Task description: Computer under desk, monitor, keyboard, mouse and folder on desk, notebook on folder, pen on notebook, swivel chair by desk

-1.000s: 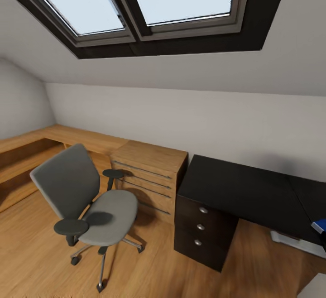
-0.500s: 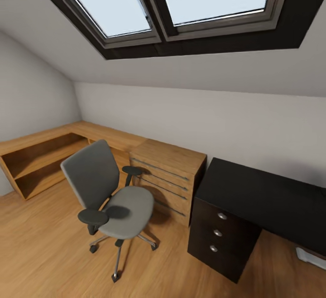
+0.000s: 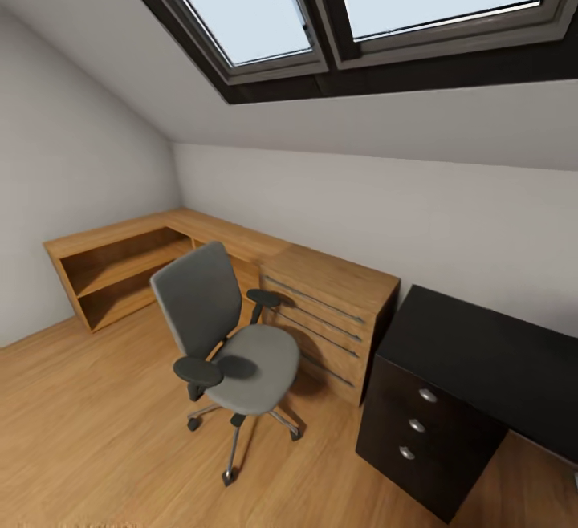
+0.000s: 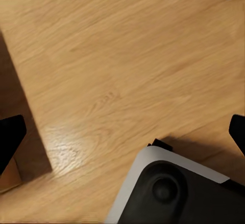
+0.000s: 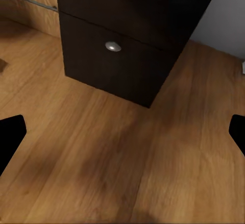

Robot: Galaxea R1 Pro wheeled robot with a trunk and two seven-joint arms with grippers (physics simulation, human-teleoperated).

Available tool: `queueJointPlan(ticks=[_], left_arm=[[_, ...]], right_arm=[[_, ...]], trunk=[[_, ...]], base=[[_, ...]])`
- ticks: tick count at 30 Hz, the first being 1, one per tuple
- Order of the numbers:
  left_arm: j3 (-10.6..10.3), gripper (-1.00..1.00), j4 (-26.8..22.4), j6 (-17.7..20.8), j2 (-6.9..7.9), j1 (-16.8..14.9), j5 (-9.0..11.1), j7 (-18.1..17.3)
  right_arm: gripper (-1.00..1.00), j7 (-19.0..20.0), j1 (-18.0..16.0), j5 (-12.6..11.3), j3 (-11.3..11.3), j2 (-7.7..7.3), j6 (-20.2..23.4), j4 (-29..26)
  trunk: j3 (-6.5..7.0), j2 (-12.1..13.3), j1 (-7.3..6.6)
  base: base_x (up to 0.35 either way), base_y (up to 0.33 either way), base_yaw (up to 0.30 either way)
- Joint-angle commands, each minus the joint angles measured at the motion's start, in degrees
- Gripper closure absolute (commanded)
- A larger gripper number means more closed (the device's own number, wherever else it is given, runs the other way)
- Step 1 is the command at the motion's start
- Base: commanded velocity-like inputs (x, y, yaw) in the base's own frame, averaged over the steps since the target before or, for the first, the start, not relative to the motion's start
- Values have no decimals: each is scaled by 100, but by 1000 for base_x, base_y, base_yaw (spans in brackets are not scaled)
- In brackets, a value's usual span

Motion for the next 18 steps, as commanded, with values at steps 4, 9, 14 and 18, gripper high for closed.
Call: queueJointPlan(ticks=[4, 9, 14, 18], left_arm=[[-49, -100, -3, -3, -3, -3, -13, 58], [-55, -100, -2, 6, -4, -3, -13, 58], [-72, -100, -5, 15, -5, -3, -11, 58], [-75, -100, -5, 138, -5, -3, -12, 58]], right_arm=[[-100, -41, -6, -7, 52, 5, -7, 12], [-100, -56, -6, -9, 51, 6, -9, 8], [-100, -88, -6, -21, 40, 18, -13, 4], [-100, -92, -6, -20, 39, 16, -12, 4]], trunk=[[-29, -7, 1], [-57, -7, 1], [-85, -7, 1], [-108, -7, 1]], base=[[0, 0, 240], [0, 0, 235], [0, 0, 226], [0, 0, 224]])
